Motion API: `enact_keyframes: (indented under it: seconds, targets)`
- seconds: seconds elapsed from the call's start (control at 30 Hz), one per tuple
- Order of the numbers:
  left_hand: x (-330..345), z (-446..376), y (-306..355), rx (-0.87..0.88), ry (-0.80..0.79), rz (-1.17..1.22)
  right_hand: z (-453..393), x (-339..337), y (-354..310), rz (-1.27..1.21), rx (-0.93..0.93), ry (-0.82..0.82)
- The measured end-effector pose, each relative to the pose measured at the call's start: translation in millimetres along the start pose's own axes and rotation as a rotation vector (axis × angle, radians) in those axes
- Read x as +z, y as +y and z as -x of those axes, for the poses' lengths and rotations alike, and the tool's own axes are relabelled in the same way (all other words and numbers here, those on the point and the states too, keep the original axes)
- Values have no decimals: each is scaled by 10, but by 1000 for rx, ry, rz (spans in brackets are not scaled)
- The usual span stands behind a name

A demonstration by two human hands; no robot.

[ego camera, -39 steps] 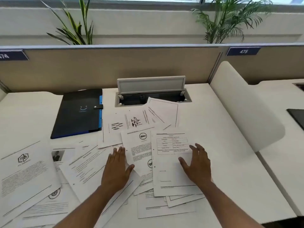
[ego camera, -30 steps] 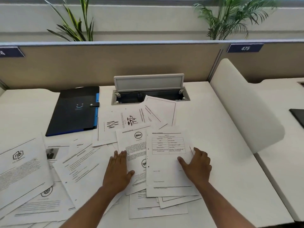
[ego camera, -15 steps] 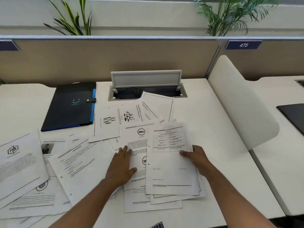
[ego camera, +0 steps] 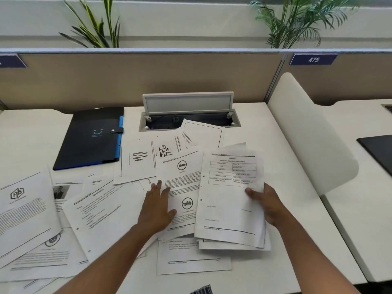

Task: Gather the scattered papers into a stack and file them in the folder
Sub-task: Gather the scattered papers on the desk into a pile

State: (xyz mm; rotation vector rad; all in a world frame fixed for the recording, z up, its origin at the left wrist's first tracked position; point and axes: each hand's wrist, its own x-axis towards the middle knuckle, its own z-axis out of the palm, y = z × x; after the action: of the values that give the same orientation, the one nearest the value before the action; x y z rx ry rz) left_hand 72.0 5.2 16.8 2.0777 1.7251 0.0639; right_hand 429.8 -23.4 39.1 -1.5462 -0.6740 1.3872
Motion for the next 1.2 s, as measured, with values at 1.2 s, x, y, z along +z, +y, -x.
enact_keyframes:
  seconds: [1.2]
  targets:
    - [-616,-208,414,-237,122,1173,-9,932,-358,6,-105,-154]
